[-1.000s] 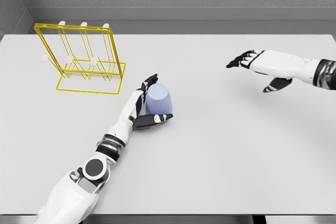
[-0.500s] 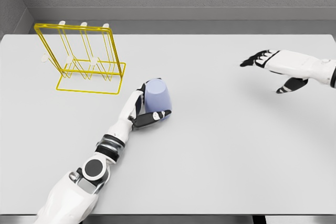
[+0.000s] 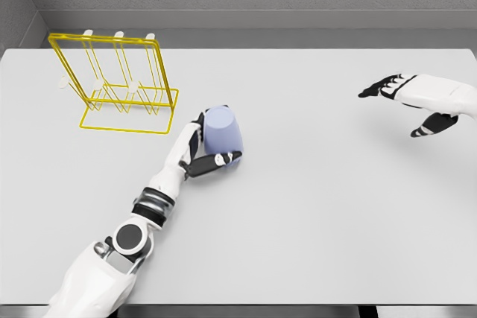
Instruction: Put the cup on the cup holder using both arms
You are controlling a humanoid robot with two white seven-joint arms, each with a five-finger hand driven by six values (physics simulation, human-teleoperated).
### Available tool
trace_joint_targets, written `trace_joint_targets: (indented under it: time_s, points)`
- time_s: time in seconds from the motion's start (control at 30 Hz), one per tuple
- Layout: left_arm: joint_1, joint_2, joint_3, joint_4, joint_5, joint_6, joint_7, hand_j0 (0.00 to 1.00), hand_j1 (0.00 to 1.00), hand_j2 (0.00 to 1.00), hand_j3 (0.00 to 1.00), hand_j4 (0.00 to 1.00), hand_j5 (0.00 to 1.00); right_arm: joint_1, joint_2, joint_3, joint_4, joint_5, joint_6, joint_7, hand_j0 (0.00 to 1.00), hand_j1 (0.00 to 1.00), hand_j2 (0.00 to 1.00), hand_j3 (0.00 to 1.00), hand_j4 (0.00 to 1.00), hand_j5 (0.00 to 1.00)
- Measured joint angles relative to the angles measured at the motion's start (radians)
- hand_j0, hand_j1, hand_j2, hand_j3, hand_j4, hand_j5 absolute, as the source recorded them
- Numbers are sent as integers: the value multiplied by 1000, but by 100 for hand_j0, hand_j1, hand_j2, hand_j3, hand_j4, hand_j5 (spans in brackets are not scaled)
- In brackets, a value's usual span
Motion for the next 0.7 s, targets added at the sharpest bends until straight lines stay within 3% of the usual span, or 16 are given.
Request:
trace_joint_targets:
  time_s: [0.33,0.7]
  points:
    - [6,6,3,-52,-1,-2,2,76,76,76,76,76,76,6,2,2,2,2,0,0,100,100,100,100,100,100]
    - [34,59,58,-165,4,-11,1,76,76,76,76,76,76,6,8,2,4,4,0,0,100,100,100,100,100,100]
